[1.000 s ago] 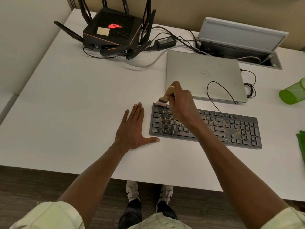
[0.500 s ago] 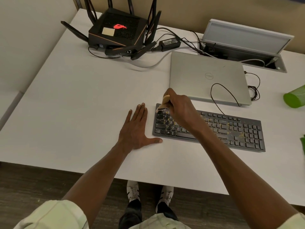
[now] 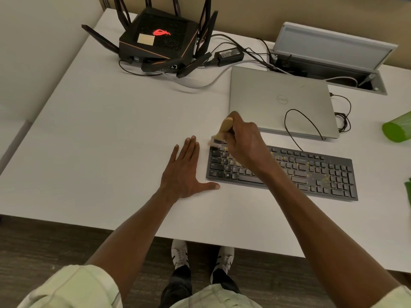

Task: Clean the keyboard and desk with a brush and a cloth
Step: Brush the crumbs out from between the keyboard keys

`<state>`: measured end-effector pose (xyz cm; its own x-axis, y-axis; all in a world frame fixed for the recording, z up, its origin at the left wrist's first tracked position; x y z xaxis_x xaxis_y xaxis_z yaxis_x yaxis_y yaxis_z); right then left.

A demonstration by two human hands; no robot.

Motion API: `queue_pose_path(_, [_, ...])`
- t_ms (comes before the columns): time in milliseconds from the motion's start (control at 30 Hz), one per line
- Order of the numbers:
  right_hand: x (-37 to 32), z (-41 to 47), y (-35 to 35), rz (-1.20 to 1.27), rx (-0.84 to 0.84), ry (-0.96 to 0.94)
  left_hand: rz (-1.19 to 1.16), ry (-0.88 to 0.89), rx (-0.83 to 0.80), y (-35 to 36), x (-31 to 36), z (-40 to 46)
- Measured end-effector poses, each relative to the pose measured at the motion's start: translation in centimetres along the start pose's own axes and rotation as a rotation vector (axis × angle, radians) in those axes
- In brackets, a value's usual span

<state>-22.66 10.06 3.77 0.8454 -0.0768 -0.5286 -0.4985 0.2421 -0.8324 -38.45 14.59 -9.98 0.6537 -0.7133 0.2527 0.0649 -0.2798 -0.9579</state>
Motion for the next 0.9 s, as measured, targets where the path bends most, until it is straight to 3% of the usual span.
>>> queue_pose_path(133, [0.4, 0.5, -0.3, 0.046, 0.159, 0.21, 0.004, -0.004, -0.013, -0.1, 0.0, 0.0])
queue_pose_path(300, [0.6, -0.7, 1.4, 0.043, 0.157, 0.386, -0.012, 0.002, -0.007, 0.1, -0.1, 0.1])
queue_pose_path(900, [2.5, -0.9, -0.8, 0.129, 0.29, 0.479, -0.02, 0.004, -0.003, 0.1, 0.0, 0.1])
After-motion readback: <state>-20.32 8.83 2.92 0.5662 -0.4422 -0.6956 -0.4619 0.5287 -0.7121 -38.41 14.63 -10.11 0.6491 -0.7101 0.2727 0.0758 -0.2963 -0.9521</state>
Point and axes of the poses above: each hand's wrist, its own z-axis towards the middle knuckle, its own y-axis out of the palm, x = y × z, the point moved 4 cm from there along z, towards the middle knuckle, and after that the axes turned 2 degrees about -x, right-handed, at the moved point
